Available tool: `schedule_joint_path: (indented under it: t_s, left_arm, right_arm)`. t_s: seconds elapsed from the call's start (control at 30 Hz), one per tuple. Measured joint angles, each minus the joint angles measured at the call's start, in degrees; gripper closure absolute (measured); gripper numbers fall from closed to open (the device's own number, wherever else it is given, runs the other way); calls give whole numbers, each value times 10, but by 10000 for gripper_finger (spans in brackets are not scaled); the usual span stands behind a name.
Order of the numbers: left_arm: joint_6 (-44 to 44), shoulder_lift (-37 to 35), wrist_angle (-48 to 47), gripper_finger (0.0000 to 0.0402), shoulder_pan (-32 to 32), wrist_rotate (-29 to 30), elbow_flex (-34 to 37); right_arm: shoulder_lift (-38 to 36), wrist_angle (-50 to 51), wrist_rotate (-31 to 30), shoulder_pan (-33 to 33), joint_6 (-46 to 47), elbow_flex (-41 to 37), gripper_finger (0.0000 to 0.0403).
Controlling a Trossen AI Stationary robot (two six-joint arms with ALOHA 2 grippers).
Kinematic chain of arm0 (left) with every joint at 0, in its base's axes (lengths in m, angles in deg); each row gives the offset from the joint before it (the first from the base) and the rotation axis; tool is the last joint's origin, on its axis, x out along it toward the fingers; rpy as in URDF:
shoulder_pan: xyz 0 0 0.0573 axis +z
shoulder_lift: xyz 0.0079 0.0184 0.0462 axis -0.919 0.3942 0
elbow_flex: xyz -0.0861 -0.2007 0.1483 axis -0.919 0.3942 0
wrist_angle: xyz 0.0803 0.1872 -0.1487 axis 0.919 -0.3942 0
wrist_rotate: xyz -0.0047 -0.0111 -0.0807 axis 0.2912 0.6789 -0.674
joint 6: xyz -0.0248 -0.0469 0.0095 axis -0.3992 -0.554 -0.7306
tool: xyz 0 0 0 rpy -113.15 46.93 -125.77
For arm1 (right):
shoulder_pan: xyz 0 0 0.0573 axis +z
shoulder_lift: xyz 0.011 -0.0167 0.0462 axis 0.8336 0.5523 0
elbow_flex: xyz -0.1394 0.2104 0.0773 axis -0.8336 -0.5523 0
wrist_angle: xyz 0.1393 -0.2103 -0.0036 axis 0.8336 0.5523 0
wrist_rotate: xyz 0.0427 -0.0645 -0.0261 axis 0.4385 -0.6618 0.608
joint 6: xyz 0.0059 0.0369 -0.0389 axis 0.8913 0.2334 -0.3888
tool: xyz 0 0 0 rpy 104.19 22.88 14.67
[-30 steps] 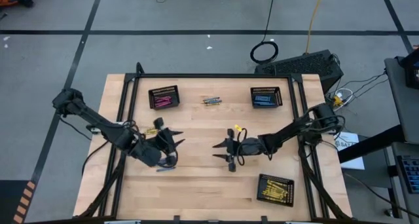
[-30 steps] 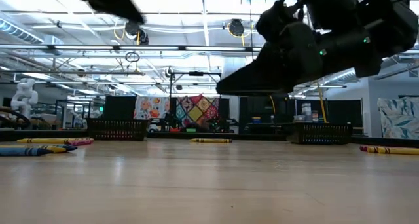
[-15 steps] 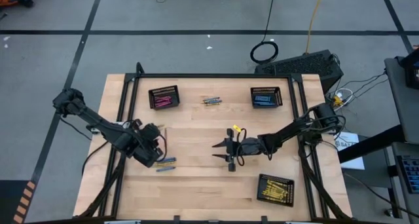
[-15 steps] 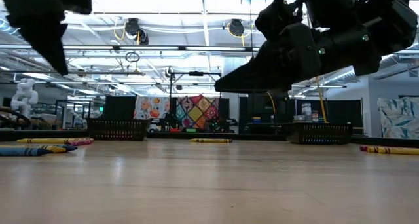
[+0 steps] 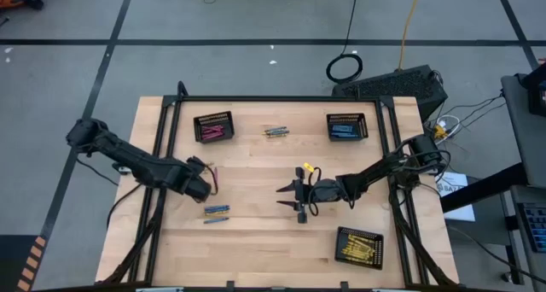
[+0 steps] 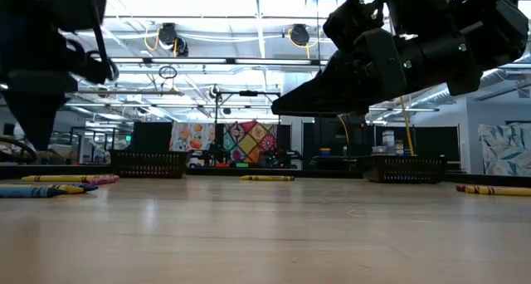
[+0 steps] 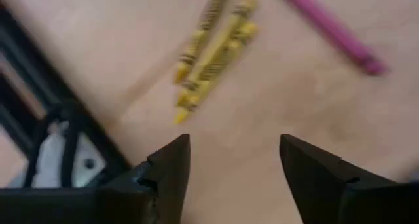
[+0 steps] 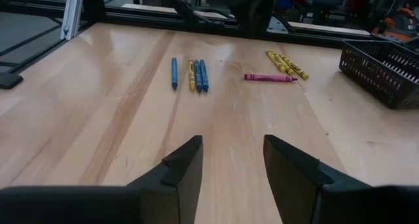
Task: Sort crayons
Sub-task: Put the yellow crayon into the bottom black bin
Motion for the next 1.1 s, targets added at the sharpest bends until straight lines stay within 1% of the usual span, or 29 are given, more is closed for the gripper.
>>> schedule_joint_path:
  t_s: [0.1,0.23,0.33,0.47,0.6,0.73,0.87,0.97,1.1]
  left_arm:
    - [14,0,3,160,38,0,14]
    - [48,0,5,158,104,16,23]
    - [115,0,23,158,163,27,23]
    - [216,0,87,158,240,27,23]
    - [313,10,153,158,294,27,23]
    - [385,35,200,158,316,12,23]
    - [422,70,221,161,326,11,23]
    - [433,90,222,176,329,11,23]
    - [438,108,223,211,329,11,23]
  right_arm:
    - [0,0,0,-2,0,0,257]
    - [0,0,0,-5,-4,0,257]
    - [0,0,0,-8,-3,0,257]
    - [0,0,0,-8,-2,0,257]
    - [0,0,0,-8,-2,0,257]
    - [0,1,0,-8,-2,0,257]
    - [0,5,0,-8,-2,0,257]
    - [0,6,0,-8,-2,0,257]
    - [0,6,0,-8,-2,0,257]
